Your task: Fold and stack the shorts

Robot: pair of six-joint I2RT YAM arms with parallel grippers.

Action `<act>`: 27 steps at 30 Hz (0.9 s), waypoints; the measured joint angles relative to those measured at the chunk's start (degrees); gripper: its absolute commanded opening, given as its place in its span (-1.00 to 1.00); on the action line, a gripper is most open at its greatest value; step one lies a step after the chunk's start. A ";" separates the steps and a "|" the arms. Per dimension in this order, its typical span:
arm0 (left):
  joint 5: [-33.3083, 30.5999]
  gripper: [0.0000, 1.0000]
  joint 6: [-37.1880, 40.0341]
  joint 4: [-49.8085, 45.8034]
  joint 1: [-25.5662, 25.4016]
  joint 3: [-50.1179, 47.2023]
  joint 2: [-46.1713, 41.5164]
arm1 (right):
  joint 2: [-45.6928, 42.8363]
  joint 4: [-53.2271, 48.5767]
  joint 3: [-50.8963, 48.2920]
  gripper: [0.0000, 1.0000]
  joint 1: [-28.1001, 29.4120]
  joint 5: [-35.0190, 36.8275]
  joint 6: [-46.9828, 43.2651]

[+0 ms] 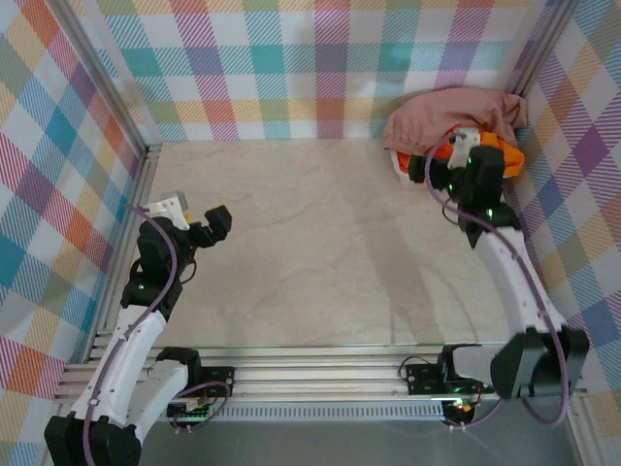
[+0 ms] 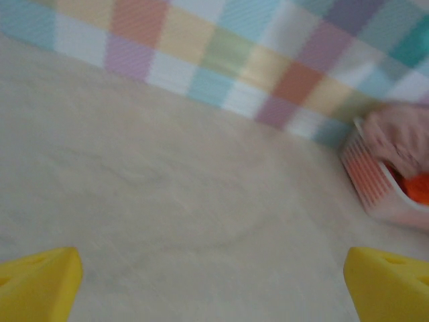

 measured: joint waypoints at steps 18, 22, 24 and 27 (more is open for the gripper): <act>17.42 1.00 -4.22 -12.35 -0.02 0.35 -0.92 | 43.80 -22.77 45.94 0.62 0.31 11.82 8.92; 17.42 1.00 -4.28 -13.22 -0.04 0.37 -0.94 | 46.99 -25.22 49.64 0.53 0.31 12.76 10.73; 17.40 1.00 -4.28 -13.33 -0.04 0.42 -0.94 | 48.13 -26.14 50.93 0.48 0.31 13.14 11.54; 17.40 1.00 -4.28 -13.60 -0.04 0.61 -0.94 | 50.12 -26.86 52.98 0.37 0.31 13.66 12.59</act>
